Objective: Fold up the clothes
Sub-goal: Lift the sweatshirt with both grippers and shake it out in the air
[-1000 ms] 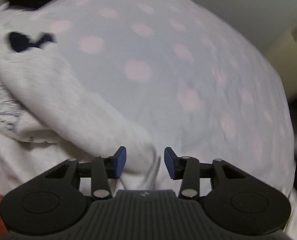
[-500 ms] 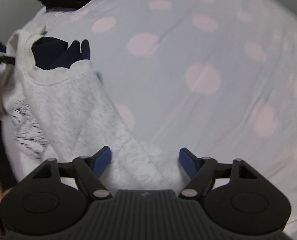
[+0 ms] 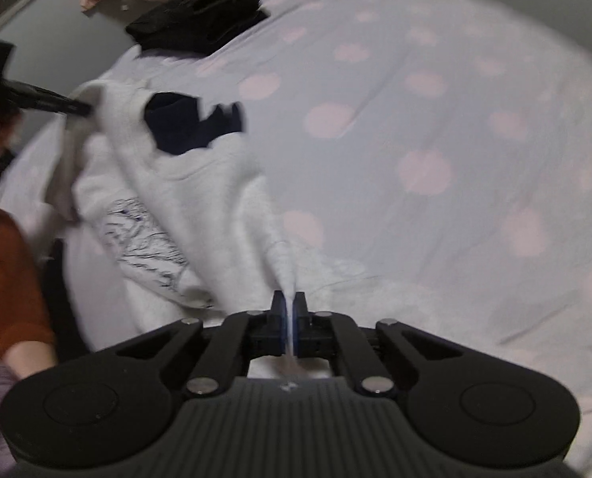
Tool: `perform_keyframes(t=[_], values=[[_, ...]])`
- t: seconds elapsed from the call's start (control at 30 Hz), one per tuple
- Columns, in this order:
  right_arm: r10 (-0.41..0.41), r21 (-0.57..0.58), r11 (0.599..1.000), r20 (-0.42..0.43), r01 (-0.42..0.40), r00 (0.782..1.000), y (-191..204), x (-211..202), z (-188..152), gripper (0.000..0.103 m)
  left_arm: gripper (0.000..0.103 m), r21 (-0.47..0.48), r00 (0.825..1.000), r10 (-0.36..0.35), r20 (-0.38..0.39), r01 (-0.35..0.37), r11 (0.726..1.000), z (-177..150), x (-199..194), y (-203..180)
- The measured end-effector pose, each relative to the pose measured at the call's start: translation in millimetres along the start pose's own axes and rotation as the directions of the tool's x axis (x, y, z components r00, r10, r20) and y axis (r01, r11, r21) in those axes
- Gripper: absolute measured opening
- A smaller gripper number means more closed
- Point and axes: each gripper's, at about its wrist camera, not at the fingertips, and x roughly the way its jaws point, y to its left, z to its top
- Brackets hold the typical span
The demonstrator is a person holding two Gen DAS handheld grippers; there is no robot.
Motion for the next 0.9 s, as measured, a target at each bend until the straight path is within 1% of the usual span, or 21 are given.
perform_keyframes(t=[0.03,0.07,0.1,0.13,0.17,0.2,0.27,0.33,0.37,0.43,0.53,0.57,0.63,0.7,0.8,0.83,0.9], values=[[-0.056,-0.003,0.998,0.033,0.056,0.998,6.6,-11.3,0.2,0.003,0.003,-0.001,1.0,0.006,0.021,-0.005,1.0,0.3,-10.9,-1.0],[-0.107,0.001,0.994,0.076,0.108,0.991,12.8,-24.4,1.4,0.003,0.003,0.0,0.999,0.013,0.05,-0.013,1.0,0.6,-23.4,-2.7],[-0.159,0.004,0.987,0.125,0.16,0.979,19.1,-39.0,3.0,0.003,0.003,0.002,0.997,0.021,0.079,-0.021,1.0,0.9,-36.2,-4.5],[-0.209,0.011,0.977,0.174,0.211,0.962,25.5,-53.5,4.7,0.003,0.003,-0.001,0.993,0.026,0.114,-0.026,1.0,1.6,-50.6,-6.7],[-0.258,0.021,0.965,0.225,0.26,0.94,31.8,-68.9,6.7,0.003,0.003,-0.006,0.988,0.027,0.154,-0.026,1.0,2.2,-66.3,-8.9],[-0.305,0.037,0.951,0.28,0.307,0.91,38.3,-86.1,9.3,0.003,0.003,-0.012,0.98,0.026,0.199,-0.024,1.0,3.3,-84.2,-11.1],[-0.391,0.071,0.916,0.384,0.396,0.836,53.3,-122.5,12.8,0.002,0.003,-0.023,0.955,0.025,0.296,-0.02,1.0,4.6,-122.2,-15.3],[-0.462,0.11,0.875,0.478,0.471,0.747,69.3,-158.9,15.0,0.002,0.003,-0.028,0.918,0.029,0.396,-0.019,0.999,5.4,-162.2,-20.7],[-0.488,0.13,0.856,0.519,0.5,0.702,77.7,-177.0,14.9,0.002,0.003,-0.033,0.894,0.031,0.446,-0.019,0.999,5.6,-183.9,-23.5],[-0.53,0.171,0.818,0.593,0.549,0.606,95.3,-212.8,12.8,0.002,0.003,-0.04,0.838,0.029,0.546,-0.008,0.999,5.4,-229.6,-30.0],[-0.57,0.236,0.769,0.673,0.594,0.471,120.2,-264.5,6.3,0.002,0.003,-0.043,0.748,0.024,0.663,0.006,0.999,2.0,-289.2,-41.6],[-0.578,0.257,0.758,0.692,0.6,0.433,126.8,-280.4,2.1,0.002,0.003,-0.042,0.722,0.02,0.691,0.013,0.999,-0.1,-304.9,-44.2],[-0.585,0.288,0.742,0.72,0.606,0.373,138.5,-307.8,-8.0,0.002,0.003,-0.039,0.668,0.011,0.744,0.027,0.999,-4.2,-335.5,-48.9],[-0.585,0.313,0.733,0.743,0.604,0.325,149.9,-332.0,-19.3,0.002,0.003,-0.034,0.622,0.009,0.783,0.03,0.999,-8.9,-360.0,-55.4],[-0.585,0.334,0.708,0.77,0.623,0.252,164.8,-358.8,-38.0,0.002,0.003,-0.002,0.573,-0.015,0.819,0.029,1.0,-13.0,-383.9,-63.8],[-0.585,0.34,0.7,0.777,0.629,0.231,168.4,-366.2,-43.6,0.002,0.003,0.01,0.561,-0.026,0.827,0.031,0.999,-14.5,-391.5,-66.4],[-0.582,0.35,0.693,0.788,0.63,0.202,172.8,-379.0,-53.0,0.002,0.003,0.027,0.541,-0.035,0.84,0.023,0.999,-15.9,-400.7,-70.3]])
